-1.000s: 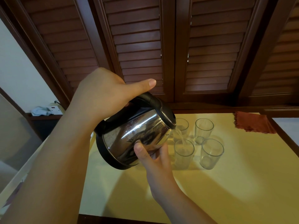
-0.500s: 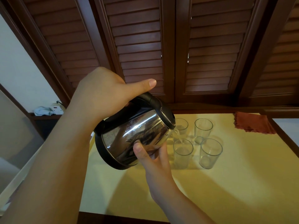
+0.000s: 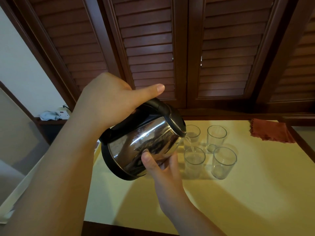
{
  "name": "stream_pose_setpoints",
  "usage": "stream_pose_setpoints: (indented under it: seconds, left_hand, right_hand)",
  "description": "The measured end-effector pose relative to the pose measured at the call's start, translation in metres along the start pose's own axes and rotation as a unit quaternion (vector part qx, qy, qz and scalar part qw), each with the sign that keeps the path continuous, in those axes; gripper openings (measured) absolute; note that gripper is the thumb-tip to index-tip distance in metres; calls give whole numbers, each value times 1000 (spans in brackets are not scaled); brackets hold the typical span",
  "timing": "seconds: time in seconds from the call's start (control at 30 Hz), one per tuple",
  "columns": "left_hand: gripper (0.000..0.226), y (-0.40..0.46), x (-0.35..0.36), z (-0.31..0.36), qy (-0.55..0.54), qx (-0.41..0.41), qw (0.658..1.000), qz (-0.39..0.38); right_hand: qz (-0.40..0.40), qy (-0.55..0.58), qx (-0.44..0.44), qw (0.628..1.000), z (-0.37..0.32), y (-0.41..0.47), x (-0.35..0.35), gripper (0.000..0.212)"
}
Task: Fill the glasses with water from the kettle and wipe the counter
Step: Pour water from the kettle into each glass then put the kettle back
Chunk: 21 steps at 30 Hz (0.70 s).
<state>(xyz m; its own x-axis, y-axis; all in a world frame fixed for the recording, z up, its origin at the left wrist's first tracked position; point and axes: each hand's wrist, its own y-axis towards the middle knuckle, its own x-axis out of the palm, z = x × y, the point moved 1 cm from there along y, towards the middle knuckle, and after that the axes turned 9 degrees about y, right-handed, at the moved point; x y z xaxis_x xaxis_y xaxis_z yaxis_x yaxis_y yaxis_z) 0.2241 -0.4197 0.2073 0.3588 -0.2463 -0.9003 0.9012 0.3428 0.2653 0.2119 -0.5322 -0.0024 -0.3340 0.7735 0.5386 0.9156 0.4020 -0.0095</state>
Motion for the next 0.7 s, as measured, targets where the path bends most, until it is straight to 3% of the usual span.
stream_pose_setpoints:
  seconds: [0.17,0.3,0.5,0.7]
  left_hand:
    - [84,-2,4,-9,-21,-13,1000,9]
    - [85,-7,8,-21,-88,-31,995,29]
    - [76,-21,15,-35,-225,-104,968,51]
    - [89,-13,11,-26,-309,-111,940,94]
  right_hand:
    - [6,-7,-4,1000,-6,0,-1,105]
    - [8,-30,-29,999,-14,1,-5,99]
    - [-14,-97,-72,993,-42,7,-14,100]
    - [-22,-157,-117,980,-78,25,-23,105]
